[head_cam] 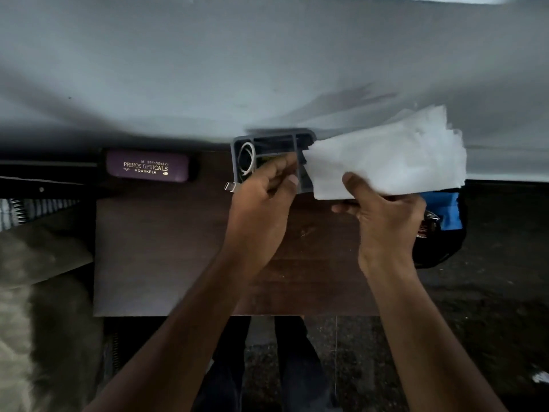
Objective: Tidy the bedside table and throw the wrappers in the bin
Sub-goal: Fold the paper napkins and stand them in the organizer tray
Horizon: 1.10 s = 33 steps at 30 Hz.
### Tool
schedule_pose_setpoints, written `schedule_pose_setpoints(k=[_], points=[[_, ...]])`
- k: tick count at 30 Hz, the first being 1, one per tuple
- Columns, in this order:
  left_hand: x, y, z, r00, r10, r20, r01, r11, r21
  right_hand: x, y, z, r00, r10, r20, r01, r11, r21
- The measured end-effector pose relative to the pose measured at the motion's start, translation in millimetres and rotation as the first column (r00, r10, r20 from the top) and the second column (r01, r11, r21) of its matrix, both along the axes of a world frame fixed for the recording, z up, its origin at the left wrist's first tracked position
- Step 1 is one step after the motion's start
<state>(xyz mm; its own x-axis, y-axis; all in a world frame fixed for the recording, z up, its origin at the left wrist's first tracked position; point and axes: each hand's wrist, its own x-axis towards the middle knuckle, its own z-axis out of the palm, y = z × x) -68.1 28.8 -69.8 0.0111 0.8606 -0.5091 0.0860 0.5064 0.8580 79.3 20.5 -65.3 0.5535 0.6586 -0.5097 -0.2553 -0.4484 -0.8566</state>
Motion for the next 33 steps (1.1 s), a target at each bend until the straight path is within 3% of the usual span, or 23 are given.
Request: schedule_pose_setpoints(k=[4, 7, 16, 20, 26, 33], points=[[14.6, 3.4, 1.3, 0.981, 0.020, 0.191, 0.005, 0.992, -0.126, -8.0, 10.4, -6.3, 0.999, -0.018, 0.032, 0.016, 0.998, 0.052], [24.7, 15.3, 1.6, 0.968, 0.034, 0.248, 0.014, 0.982, -0.189, -15.5, 16.9, -11.7, 0.991, 0.070, 0.109, -0.078, 0.995, 0.068], [14.7, 37.0, -6.3, 0.982, 0.091, 0.165, -0.042, 0.960, -0.277, -23.7, 22.6, -41.9, 0.915, 0.231, 0.331, -0.228, 0.972, -0.046], [5.0, 37.7, -0.6, 0.954, 0.145, 0.263, -0.066, 0.955, -0.289, -30.7, 24.8, -42.5, 0.881, 0.256, 0.398, -0.266, 0.963, -0.030], [0.2, 37.0, -3.4, 0.958, 0.091, 0.270, -0.015, 0.963, -0.270, -36.0, 18.5, -43.8, 0.757, 0.317, 0.572, -0.357, 0.933, -0.043], [-0.3, 36.0, -4.9, 0.969, 0.034, 0.244, 0.024, 0.972, -0.232, -35.1, 16.9, -52.9, 0.614, 0.441, 0.654, -0.452, 0.876, -0.167]])
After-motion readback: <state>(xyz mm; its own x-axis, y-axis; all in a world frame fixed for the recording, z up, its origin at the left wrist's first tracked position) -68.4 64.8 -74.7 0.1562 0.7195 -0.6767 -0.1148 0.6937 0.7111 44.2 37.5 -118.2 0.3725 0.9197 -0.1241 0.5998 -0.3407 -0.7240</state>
